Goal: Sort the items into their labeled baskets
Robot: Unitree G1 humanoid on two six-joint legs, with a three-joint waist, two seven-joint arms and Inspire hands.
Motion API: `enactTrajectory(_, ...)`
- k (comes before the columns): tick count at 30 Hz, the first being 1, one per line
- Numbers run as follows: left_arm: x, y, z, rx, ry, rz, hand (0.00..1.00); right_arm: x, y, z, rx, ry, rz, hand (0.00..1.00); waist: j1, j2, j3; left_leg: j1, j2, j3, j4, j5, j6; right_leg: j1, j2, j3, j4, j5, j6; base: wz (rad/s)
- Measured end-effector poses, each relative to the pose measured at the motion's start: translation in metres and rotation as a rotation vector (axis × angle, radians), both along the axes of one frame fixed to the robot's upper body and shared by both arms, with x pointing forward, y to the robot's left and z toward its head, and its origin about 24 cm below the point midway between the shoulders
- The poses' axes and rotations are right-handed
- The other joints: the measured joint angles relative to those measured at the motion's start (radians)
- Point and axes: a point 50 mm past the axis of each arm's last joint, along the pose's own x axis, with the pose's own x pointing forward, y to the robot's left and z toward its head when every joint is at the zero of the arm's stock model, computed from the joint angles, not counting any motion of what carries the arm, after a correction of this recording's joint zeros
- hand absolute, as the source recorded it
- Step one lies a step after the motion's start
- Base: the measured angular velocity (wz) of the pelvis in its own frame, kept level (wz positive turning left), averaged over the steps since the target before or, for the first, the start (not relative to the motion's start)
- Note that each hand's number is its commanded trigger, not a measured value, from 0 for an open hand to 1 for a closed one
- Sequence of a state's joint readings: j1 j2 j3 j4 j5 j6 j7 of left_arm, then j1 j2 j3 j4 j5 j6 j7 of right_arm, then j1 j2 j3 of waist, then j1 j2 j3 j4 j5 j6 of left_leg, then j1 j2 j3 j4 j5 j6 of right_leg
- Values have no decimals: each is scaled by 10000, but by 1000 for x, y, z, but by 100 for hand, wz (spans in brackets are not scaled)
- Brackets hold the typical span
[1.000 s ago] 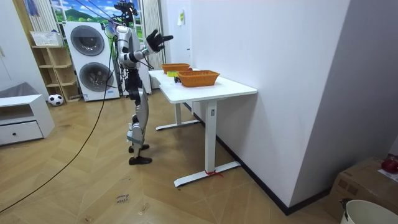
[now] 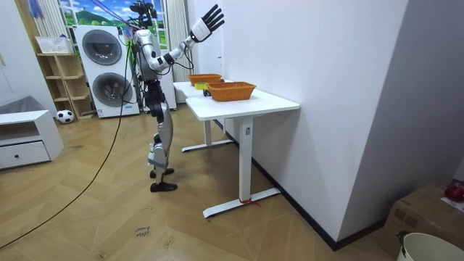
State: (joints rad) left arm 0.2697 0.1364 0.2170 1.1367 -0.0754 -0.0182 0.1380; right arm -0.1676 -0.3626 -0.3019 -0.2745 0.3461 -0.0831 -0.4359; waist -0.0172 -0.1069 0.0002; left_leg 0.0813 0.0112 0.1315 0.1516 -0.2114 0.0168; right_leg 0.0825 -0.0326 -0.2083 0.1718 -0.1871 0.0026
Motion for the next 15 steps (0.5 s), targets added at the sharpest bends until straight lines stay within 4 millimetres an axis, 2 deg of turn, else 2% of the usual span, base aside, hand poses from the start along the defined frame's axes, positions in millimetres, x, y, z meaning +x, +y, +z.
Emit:
enactTrajectory(6, 1, 3, 1, 69, 9, -102, 0, 4, 11, 3, -861, 314, 974, 0, 35, -35, -26, -8, -3, 0, 15, 2, 1, 17, -7, -74, -7, 2, 1, 2)
enactTrajectory(11, 5, 5, 1, 103, -80, -197, 0, 8, 18, 8, -1532, 394, 1671, 0, 214, -96, -30, -35, -5, -11, 12, 2, 1, 3, -15, -130, -20, 2, 2, 0)
enactTrajectory(13, 6, 5, 1, 106, -83, -225, 0, 10, 22, 10, -1866, 388, 1843, 0, 243, -88, -22, -36, -4, -10, 15, 2, 0, 1, -13, -118, -34, 2, 2, 0)
enactTrajectory(14, 7, 5, 1, 86, -109, -270, 0, 11, 25, 11, -2156, 407, 1963, 0, 248, -26, 18, -36, -5, -9, 18, 2, 0, 1, -13, -115, -35, 3, 2, 0)
enactTrajectory(15, 10, 4, 1, 19, -166, -362, 0, 11, 27, 12, -2383, 463, 2100, 0, 320, -36, 11, -37, -5, -9, 17, 2, 1, -4, -16, -118, -32, 3, 3, 0)
